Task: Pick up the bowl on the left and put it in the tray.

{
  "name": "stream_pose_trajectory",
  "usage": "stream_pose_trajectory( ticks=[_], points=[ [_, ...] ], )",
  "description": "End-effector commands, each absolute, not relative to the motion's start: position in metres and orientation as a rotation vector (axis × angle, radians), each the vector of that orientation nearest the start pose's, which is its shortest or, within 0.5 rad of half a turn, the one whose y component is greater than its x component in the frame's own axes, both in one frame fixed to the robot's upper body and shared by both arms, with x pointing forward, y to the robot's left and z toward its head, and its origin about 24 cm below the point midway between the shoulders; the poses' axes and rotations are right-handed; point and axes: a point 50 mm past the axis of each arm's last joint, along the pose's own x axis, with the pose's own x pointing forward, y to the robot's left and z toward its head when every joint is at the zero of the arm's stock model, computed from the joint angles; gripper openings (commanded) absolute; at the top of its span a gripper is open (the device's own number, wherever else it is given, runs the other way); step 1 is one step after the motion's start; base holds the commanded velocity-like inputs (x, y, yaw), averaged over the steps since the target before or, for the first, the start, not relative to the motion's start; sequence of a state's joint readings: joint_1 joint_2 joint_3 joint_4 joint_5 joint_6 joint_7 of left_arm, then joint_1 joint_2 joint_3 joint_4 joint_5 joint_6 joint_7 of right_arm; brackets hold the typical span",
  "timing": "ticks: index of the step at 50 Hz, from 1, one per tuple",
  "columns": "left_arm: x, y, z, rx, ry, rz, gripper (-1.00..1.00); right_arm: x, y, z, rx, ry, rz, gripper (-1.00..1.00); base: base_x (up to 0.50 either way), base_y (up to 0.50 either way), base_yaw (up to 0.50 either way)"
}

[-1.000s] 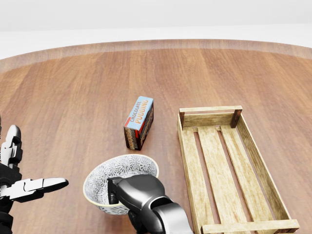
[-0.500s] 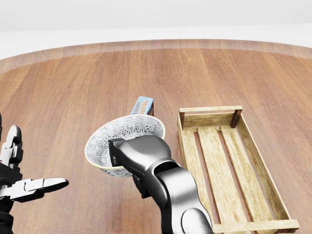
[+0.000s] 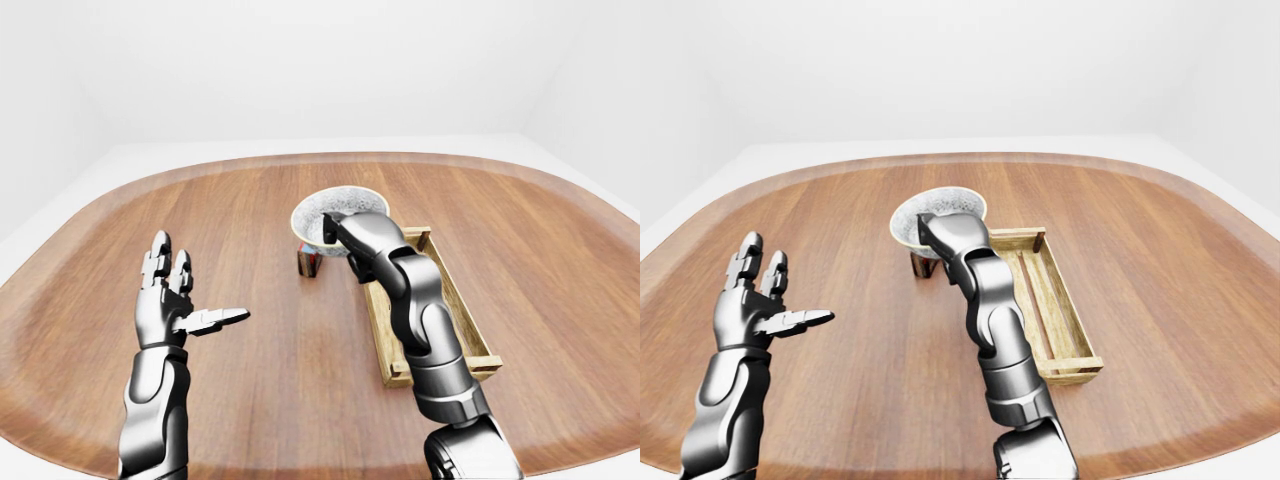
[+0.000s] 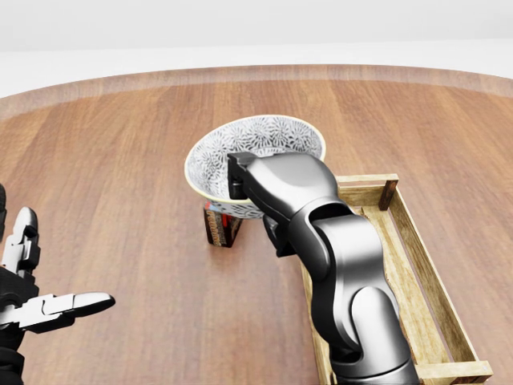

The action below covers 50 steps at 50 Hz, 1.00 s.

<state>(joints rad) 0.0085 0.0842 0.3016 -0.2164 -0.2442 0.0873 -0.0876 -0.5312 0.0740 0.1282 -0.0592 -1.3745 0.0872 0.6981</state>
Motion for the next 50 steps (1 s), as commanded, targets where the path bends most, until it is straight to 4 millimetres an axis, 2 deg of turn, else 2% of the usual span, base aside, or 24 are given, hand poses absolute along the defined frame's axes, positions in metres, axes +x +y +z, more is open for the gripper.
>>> stream_pose_trajectory(
  ticks=[1, 22, 34, 50],
  points=[
    [0.230, 0.225, 0.087, -0.098, -0.181, 0.162, 1.00, 0.316, -0.087, 0.184, -1.385, -0.155, 0.296, -1.00, 0.00, 0.00, 0.00],
    [0.232, 0.225, 0.084, -0.096, -0.182, 0.161, 1.00, 0.317, -0.129, 0.169, -1.356, -0.057, 0.271, -1.00, 0.00, 0.00, 0.00],
    [0.232, 0.228, 0.083, -0.099, -0.183, 0.166, 1.00, 0.317, -0.150, 0.148, -1.303, -0.007, 0.239, -1.00, 0.00, 0.00, 0.00],
    [0.230, 0.227, 0.086, -0.098, -0.184, 0.165, 1.00, 0.322, -0.168, 0.131, -1.219, 0.018, 0.198, -1.00, 0.00, 0.00, 0.00]
  ],
)
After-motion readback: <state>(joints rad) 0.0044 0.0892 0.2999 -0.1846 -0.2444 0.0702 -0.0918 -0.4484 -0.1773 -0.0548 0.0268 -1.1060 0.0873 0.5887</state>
